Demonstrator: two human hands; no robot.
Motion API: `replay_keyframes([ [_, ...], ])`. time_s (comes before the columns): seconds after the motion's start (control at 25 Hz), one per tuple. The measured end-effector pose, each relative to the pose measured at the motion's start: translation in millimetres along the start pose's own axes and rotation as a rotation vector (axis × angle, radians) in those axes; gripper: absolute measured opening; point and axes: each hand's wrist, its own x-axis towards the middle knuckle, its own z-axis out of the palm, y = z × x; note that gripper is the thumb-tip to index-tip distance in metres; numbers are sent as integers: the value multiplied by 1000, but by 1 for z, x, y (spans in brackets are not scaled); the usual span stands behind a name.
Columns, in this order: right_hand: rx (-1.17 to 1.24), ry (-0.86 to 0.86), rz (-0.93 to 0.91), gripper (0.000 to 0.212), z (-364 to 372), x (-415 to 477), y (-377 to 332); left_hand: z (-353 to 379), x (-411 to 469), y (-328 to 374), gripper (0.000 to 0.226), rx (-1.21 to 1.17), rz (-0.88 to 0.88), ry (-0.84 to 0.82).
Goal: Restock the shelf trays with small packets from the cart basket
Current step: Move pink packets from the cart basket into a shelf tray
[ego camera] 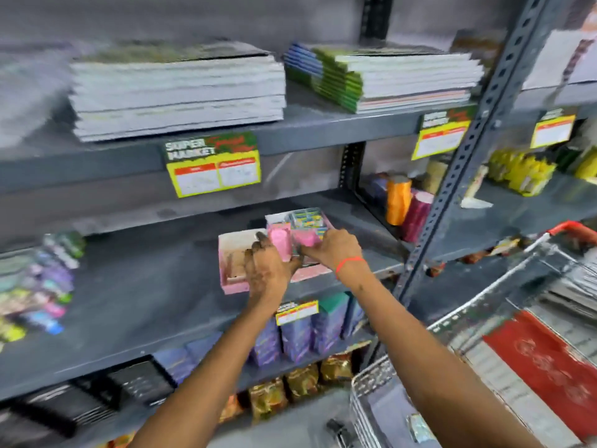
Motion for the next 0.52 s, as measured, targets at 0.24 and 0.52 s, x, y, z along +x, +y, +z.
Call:
replay_keyframes([
  [0.24, 50, -81, -73, 65, 62, 18, -55, -17, 25, -67, 58, 71, -149, -36],
  [0.52, -37, -58, -162, 39, 116, 29, -58, 5, 40, -100, 26, 149, 13, -130],
])
